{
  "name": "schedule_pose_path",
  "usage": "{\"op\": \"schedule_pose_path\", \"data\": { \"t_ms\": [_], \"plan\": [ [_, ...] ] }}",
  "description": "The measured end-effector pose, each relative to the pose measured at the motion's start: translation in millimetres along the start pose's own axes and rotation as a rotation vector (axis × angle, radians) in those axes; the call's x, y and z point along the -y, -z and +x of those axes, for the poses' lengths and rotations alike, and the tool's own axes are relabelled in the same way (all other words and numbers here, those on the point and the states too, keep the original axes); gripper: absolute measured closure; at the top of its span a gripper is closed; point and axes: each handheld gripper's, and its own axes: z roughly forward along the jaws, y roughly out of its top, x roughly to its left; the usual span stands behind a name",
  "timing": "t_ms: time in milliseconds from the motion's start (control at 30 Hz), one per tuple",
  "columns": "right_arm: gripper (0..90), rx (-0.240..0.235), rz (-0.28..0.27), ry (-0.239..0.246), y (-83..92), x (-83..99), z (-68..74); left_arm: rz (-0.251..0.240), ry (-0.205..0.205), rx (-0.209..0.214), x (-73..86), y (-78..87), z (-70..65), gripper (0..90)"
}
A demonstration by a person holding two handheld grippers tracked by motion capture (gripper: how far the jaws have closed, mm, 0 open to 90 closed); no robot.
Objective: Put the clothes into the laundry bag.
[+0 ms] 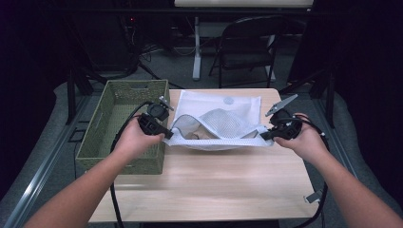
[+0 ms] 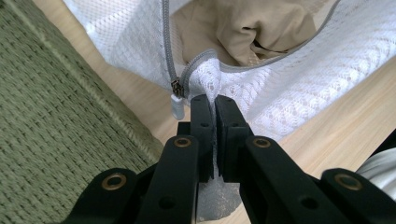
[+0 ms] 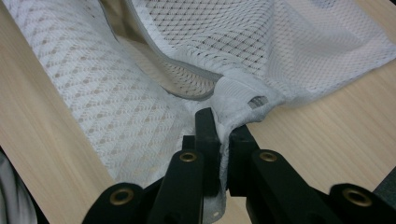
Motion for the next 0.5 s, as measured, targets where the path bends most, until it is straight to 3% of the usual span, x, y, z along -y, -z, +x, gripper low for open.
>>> {"op": "schedule_pose_path", "data": {
  "t_ms": [500],
  "plan": [
    [86.2, 0.02, -0.033, -0.001, 13.3, -3.3, -3.3, -0.033, -0.001, -0.006, -6.0, 15.1, 1.2, 87.3]
  ]
}}
